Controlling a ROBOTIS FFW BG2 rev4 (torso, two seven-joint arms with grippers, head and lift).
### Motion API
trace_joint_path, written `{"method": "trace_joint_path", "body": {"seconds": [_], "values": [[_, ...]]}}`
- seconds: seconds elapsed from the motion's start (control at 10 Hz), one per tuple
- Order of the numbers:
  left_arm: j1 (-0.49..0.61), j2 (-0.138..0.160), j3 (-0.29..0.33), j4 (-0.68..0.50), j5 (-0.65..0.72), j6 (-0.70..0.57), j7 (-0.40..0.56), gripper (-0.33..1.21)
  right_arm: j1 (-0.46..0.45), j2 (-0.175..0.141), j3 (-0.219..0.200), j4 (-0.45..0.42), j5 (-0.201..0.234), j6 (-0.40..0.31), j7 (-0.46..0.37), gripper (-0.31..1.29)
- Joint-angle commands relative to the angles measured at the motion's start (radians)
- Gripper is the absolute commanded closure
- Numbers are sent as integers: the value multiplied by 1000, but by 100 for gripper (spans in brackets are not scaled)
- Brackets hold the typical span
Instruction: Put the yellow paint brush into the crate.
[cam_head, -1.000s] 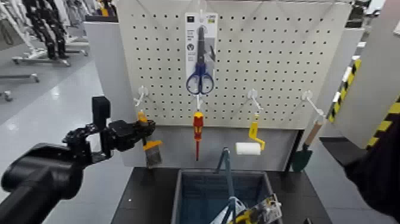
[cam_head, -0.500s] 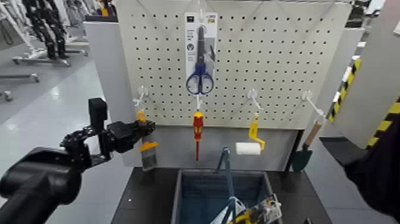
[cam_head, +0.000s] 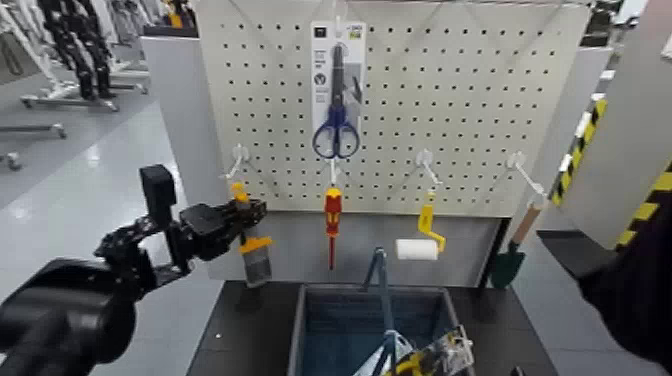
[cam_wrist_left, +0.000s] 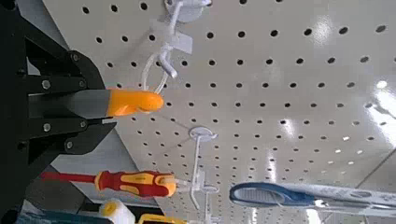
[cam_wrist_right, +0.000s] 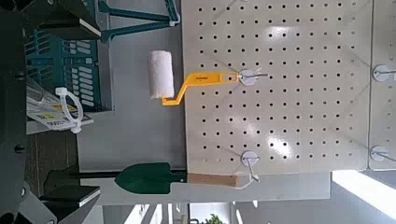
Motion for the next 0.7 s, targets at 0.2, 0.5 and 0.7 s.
{"method": "trace_joint_path", "body": {"seconds": [0.2,0.5,0.7], "values": [[74,-27,51,-162,0,62,12,115,0,0,-1,3,-4,0,0,13],[123,-50,48,-280,100,151,70,115,-2,0,0,8,-10,-5,0,13],[155,-60,28,-309,212,176,110,115,-3,0,2,12,-11,-9,0,13]]}}
